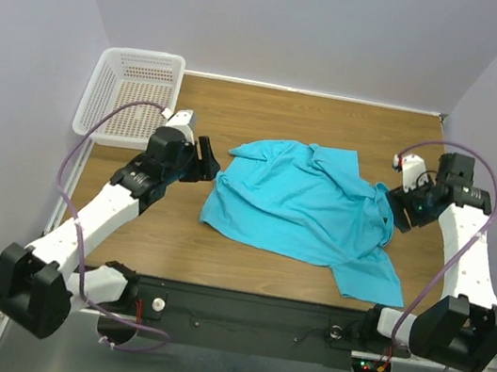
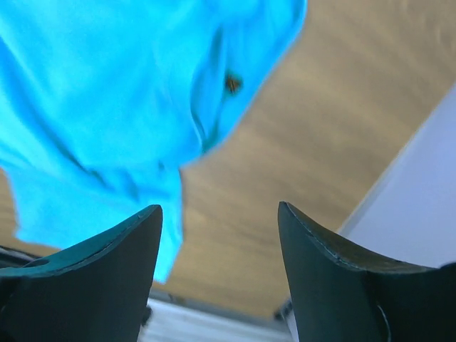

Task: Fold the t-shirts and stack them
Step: Flatten the tshirt out

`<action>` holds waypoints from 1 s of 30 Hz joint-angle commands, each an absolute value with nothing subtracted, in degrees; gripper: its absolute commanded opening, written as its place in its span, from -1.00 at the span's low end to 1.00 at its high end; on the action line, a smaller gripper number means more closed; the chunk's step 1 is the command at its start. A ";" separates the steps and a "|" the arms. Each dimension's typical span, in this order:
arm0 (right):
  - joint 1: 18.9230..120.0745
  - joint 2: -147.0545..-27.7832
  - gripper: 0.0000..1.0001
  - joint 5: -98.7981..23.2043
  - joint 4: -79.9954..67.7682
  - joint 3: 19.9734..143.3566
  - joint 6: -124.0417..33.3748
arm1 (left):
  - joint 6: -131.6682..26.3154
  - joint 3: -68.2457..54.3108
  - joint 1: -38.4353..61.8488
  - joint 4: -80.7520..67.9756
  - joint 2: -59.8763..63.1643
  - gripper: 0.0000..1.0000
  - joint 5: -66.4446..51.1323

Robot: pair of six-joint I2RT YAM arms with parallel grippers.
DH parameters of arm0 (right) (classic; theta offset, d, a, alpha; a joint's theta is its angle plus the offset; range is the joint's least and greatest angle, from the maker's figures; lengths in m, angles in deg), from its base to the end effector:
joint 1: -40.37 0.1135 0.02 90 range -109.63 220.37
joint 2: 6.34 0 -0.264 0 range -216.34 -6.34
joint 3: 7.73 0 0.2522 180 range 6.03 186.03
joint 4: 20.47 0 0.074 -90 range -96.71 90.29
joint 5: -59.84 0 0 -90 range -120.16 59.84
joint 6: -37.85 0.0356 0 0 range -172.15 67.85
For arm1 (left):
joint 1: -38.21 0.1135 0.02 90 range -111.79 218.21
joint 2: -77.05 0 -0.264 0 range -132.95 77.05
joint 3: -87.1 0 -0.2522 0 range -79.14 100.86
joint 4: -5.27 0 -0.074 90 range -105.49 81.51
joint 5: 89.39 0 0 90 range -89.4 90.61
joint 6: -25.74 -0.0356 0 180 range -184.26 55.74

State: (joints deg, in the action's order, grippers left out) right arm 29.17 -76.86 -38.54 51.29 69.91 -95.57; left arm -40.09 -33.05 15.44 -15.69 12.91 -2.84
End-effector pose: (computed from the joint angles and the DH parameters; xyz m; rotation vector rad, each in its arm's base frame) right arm 0.2256 -0.0394 0.2950 -0.7863 2.5633 -0.1022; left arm 0.2347 -0.1008 0.2855 0.0142 2.0591 -0.5767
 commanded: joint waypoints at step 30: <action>36.86 -138.35 0.28 -53.10 23.00 110.62 -55.31 | -23.12 -57.34 12.54 -0.85 18.25 0.47 -14.69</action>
